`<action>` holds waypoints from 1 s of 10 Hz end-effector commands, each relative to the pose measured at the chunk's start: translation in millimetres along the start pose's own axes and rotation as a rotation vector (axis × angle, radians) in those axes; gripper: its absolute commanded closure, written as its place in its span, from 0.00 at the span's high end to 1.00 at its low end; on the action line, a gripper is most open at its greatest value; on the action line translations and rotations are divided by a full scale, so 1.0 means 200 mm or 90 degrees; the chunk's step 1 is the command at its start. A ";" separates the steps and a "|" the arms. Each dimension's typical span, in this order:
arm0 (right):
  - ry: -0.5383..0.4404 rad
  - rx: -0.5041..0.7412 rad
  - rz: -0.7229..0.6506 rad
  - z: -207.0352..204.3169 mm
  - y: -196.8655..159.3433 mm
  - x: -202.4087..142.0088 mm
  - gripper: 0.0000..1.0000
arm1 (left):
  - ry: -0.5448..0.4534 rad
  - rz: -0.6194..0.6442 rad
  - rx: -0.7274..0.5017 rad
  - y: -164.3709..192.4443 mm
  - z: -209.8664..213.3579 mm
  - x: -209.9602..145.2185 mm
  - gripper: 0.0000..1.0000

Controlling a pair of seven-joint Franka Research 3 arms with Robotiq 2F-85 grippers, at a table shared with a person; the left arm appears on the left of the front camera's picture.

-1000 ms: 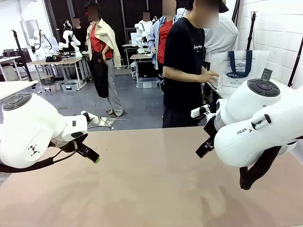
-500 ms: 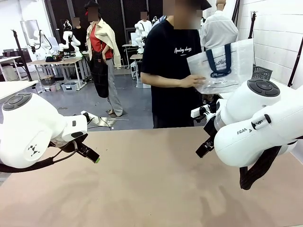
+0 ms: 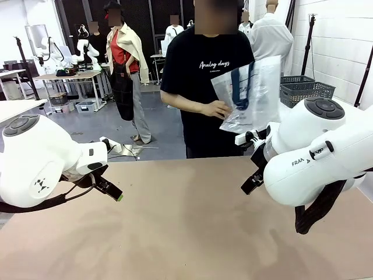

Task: Transfer purchased items from the store into the shopping bag.
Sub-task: Open the Reusable shopping bag in the center of the table.

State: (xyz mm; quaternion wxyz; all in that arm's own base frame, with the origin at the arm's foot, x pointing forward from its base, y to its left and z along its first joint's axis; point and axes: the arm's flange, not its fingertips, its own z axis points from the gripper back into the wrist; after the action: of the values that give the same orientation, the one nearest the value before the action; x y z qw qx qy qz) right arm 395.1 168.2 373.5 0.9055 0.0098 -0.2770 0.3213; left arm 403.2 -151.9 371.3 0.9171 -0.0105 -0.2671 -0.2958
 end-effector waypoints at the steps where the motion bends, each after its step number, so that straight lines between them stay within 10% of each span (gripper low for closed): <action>1: 0.000 0.000 0.000 0.00 0.00 0.00 1.00 | 0.000 0.001 0.000 0.01 0.00 0.00 1.00; 10: 0.000 0.000 0.000 0.00 0.00 0.00 1.00 | 0.000 0.001 0.000 0.01 0.00 0.00 1.00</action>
State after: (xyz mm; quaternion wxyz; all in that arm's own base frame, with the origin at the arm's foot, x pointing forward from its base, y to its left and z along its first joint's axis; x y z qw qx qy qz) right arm 395.1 168.2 373.5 0.9055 0.0098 -0.2770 0.3213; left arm 403.2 -152.0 371.3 0.9171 -0.0105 -0.2671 -0.2958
